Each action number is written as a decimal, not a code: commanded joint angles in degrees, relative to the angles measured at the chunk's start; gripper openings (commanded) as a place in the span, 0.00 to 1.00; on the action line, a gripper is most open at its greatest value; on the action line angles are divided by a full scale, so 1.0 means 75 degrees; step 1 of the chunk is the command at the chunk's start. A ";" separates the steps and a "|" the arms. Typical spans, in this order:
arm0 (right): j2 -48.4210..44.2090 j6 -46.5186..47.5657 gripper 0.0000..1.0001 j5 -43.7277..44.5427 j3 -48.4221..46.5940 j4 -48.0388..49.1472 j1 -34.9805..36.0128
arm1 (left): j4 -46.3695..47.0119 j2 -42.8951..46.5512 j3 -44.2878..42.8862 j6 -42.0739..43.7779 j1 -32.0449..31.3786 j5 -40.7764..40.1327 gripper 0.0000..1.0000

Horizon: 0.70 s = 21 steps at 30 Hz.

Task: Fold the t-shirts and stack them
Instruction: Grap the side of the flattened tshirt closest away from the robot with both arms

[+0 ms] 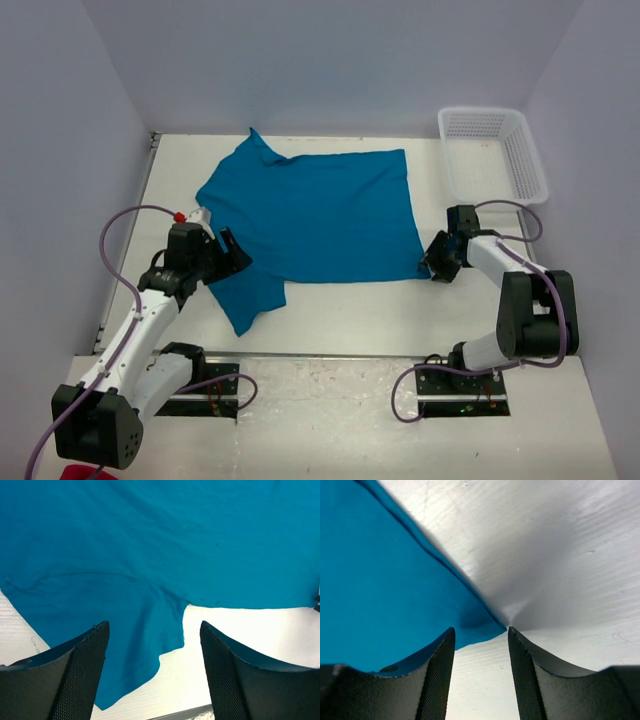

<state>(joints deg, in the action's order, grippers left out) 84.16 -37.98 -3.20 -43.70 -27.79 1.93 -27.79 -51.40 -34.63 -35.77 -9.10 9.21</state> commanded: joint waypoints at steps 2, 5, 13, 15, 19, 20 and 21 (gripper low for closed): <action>0.0169 0.0294 0.47 -0.0299 -0.0020 -0.0302 -0.0187 | 0.0424 -0.0096 -0.0187 0.0164 -0.0017 0.0095 0.74; 0.0356 0.0329 0.47 -0.0346 -0.0231 -0.0524 -0.0188 | 0.0483 -0.0155 -0.0199 0.0129 -0.0017 0.0119 0.74; 0.0661 0.0376 0.31 -0.0745 -0.0443 -0.0677 -0.0188 | 0.0495 -0.0050 -0.0105 0.0081 -0.0017 0.0061 0.74; 0.0615 0.0341 0.16 -0.0792 -0.0407 -0.0572 -0.0188 | 0.0378 -0.0049 -0.0175 0.0140 -0.0017 -0.0021 0.74; 0.0393 0.0224 0.04 -0.0629 -0.0185 -0.0420 -0.0188 | 0.0190 0.0009 -0.0234 0.0094 -0.0017 -0.0150 0.75; 0.0241 0.0212 0.01 -0.0616 -0.0150 -0.0362 -0.0188 | 0.0132 0.0032 -0.0199 0.0024 -0.0017 -0.0220 0.77; 0.0147 0.0177 0.00 -0.0593 -0.0091 -0.0291 -0.0188 | 0.0085 0.0056 -0.0164 -0.0023 -0.0017 -0.0313 0.78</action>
<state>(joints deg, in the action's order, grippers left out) 88.14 -35.97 -7.92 -45.58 -30.72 0.62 -26.52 -52.29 -34.63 -35.86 -9.10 8.54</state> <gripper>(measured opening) 0.019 0.770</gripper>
